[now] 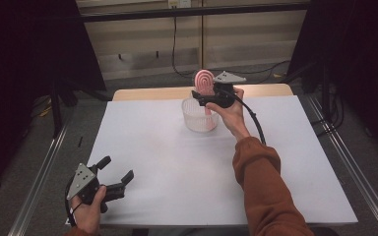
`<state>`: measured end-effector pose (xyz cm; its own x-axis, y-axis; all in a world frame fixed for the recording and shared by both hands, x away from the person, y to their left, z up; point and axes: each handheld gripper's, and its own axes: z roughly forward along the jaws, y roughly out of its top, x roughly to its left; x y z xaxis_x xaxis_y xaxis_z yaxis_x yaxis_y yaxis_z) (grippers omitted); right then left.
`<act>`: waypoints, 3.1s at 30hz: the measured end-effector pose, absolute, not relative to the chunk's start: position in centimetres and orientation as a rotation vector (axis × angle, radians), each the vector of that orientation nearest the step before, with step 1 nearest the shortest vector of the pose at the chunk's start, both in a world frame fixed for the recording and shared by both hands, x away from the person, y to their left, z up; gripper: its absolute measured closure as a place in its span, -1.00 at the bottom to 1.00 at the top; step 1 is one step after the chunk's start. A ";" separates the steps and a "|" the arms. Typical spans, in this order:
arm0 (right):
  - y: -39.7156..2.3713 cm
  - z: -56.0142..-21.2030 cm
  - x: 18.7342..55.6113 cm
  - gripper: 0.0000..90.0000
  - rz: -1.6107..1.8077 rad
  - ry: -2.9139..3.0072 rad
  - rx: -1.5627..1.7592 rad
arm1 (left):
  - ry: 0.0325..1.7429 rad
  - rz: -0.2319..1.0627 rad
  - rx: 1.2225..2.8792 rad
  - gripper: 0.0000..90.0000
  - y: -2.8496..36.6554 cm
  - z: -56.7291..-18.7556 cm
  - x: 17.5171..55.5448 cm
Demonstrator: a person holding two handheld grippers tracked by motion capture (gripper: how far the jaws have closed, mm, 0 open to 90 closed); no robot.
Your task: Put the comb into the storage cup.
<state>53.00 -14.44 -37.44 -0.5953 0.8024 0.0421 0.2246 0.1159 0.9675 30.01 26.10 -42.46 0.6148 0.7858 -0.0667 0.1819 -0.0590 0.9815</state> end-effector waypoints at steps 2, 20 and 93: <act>-14.2 -37.5 53.0 -0.57 1.498 1.896 0.987 | 0.831 0.598 1.583 -0.93 26.1 -42.5 30.0; -12.7 -37.7 53.4 -0.57 1.489 1.893 0.970 | 0.831 0.593 1.584 -0.93 26.1 -42.5 30.0; -8.8 -37.9 54.2 -0.86 1.351 1.976 0.921 | 0.830 0.599 1.570 -0.93 26.3 -42.3 29.9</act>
<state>54.16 -8.84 -37.95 -0.6014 0.7956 -0.0726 0.2213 0.2532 0.9418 29.92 26.32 -42.31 0.6125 0.7869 -0.0754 0.1772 -0.0437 0.9832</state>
